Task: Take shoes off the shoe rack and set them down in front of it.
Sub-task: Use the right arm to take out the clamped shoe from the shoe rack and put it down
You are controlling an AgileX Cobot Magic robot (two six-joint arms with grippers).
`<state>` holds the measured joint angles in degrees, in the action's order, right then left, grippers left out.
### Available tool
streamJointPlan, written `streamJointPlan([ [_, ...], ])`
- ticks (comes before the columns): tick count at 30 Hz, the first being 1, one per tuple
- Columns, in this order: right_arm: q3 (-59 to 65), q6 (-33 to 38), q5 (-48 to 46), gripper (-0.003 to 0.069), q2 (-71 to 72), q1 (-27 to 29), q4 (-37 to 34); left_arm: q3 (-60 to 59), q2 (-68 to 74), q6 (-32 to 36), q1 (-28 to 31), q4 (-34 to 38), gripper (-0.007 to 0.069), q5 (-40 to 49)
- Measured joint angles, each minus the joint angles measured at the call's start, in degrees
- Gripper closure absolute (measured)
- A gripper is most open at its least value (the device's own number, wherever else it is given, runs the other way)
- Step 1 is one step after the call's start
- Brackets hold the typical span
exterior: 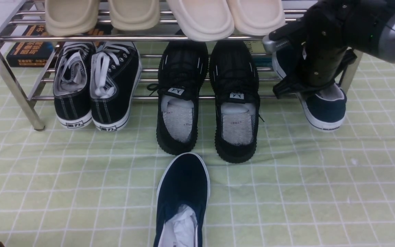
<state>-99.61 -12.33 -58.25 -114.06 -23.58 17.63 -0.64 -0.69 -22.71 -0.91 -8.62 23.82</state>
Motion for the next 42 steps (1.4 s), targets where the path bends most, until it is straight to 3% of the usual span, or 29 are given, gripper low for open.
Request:
streamJointPlan([
  [7, 0.0, -3.8, -12.4, 0.0629, 7.4, -4.6, -0.9, 0.0, 0.0, 0.0, 0.0, 0.0, 0.0385, 0.0],
  [14, 0.2, -10.7, -14.4, 0.0629, 18.8, -11.2, -4.3, 0.0, 0.0, 0.0, 0.0, 0.0, 0.0385, 0.0],
  [20, 7.5, -17.7, -14.3, 0.0629, 27.8, -18.4, -8.2, 0.0, 0.0, 0.0, 0.0, 0.0, 0.0385, 0.0],
  [27, 19.3, -33.9, -14.3, 0.0629, 33.3, -39.1, -10.0, 0.0, 0.0, 0.0, 0.0, 0.0, 0.0385, 0.0],
  [30, 21.1, -40.6, -14.1, 0.0627, 31.0, -45.0, -8.5, 0.0, 0.0, 0.0, 0.0, 0.0, 0.0385, 0.0],
  [35, 21.5, -48.5, -12.7, 0.0627, 25.5, -47.9, -1.1, 0.0, 0.0, 0.0, 0.0, 0.0, 0.0385, 0.0],
  [42, 21.5, -52.7, -10.9, 0.0624, 19.5, -47.8, 0.9, 0.0, 0.0, 0.0, 0.0, 0.0, 0.0385, 0.0],
])
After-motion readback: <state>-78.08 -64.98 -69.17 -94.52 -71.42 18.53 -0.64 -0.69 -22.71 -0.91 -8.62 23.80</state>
